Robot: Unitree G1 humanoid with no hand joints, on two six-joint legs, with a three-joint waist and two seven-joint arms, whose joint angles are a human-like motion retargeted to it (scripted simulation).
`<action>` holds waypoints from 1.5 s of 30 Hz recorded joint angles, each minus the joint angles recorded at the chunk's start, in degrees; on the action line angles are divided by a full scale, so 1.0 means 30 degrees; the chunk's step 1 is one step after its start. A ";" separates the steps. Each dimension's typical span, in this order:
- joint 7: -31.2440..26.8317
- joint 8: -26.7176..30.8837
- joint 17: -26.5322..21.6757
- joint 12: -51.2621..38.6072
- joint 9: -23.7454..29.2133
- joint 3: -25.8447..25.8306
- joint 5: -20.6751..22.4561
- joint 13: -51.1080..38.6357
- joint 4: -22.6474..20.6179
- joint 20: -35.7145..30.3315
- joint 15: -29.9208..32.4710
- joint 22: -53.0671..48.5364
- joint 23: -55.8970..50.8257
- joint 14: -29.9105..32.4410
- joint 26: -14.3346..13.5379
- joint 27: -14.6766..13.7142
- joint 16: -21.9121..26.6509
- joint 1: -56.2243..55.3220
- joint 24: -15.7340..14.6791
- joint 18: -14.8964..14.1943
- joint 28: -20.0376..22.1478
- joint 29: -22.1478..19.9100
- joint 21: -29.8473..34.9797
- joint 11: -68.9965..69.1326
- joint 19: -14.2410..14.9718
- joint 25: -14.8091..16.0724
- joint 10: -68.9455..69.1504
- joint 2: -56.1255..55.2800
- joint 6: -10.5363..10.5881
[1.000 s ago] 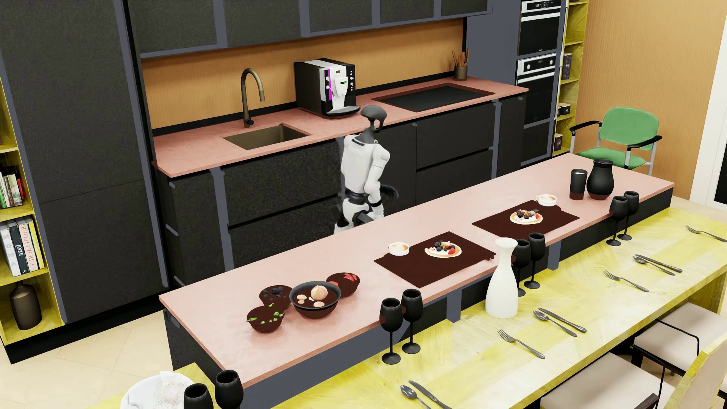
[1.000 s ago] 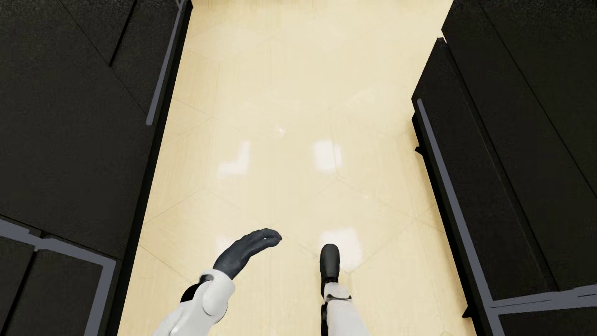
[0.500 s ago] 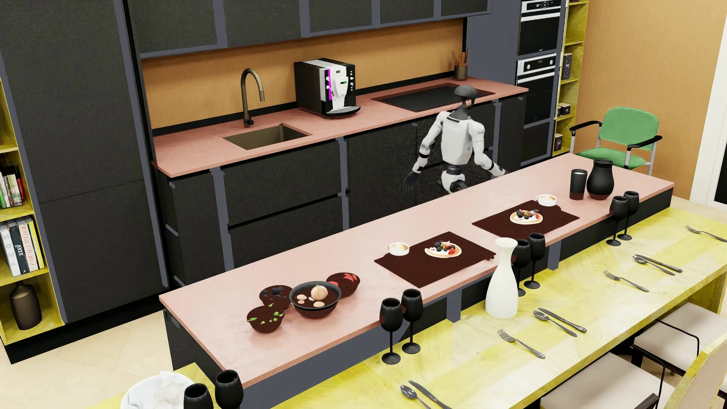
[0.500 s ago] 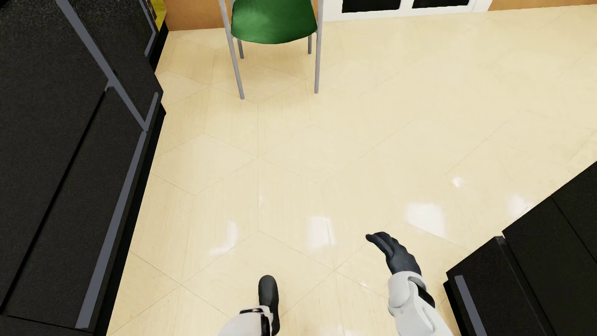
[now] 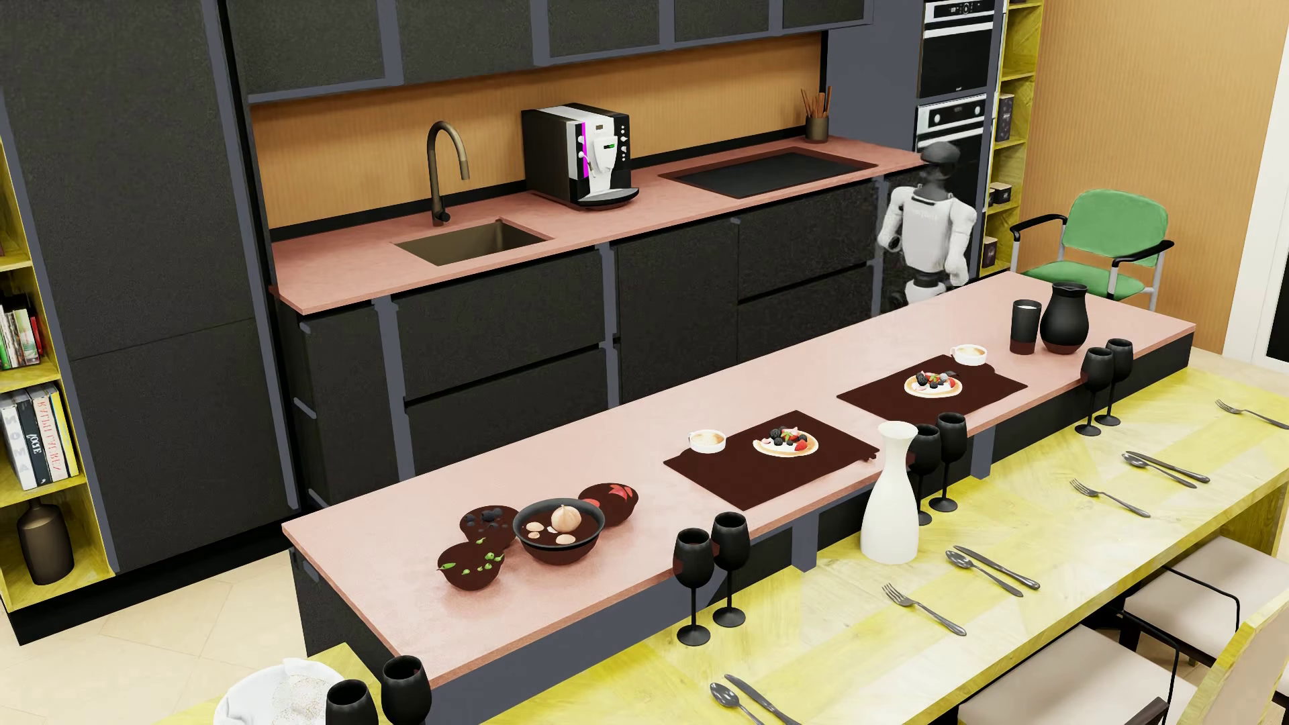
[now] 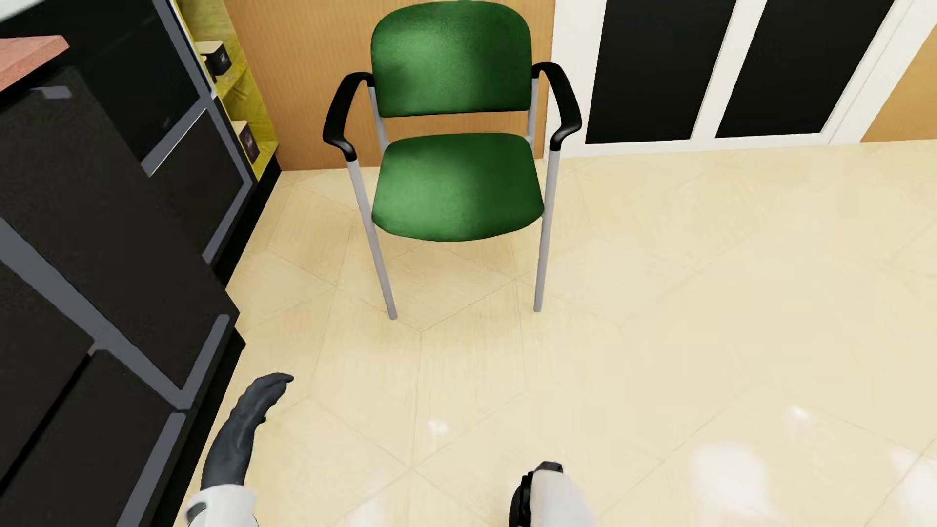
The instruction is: Approach the officechair
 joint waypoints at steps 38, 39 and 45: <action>-0.2210 -0.1055 0.1124 -0.1281 -0.0755 0.0493 -0.1541 -0.6959 -0.1105 0.2594 -0.4946 1.2464 0.3657 -0.0116 0.5607 -0.1170 -0.2492 -0.3315 0.4214 -0.0217 -0.4333 -0.2488 0.2324 -0.9690 0.3075 0.4031 -1.9051 1.1371 -0.1035; -0.2104 -0.0909 0.1121 -0.1336 -0.0749 0.0546 -0.1503 -0.7216 -0.1062 0.2715 -0.5002 1.2189 0.3296 -0.0193 0.5451 -0.1468 -0.2456 -0.3273 0.4122 -0.0191 -0.4210 -0.2814 0.2093 -0.9590 0.3090 0.4455 -1.8991 1.1327 -0.1008; -0.1551 -0.0393 0.0588 -0.1725 -0.0649 0.0762 -0.1610 -0.7697 -0.0923 0.2713 -0.6393 1.0889 0.1729 -0.1645 0.4920 -0.2057 -0.2362 -0.3377 0.3903 -0.0252 -0.3888 -0.3723 0.2262 -0.8358 0.3215 0.4514 -1.8183 1.0898 -0.0888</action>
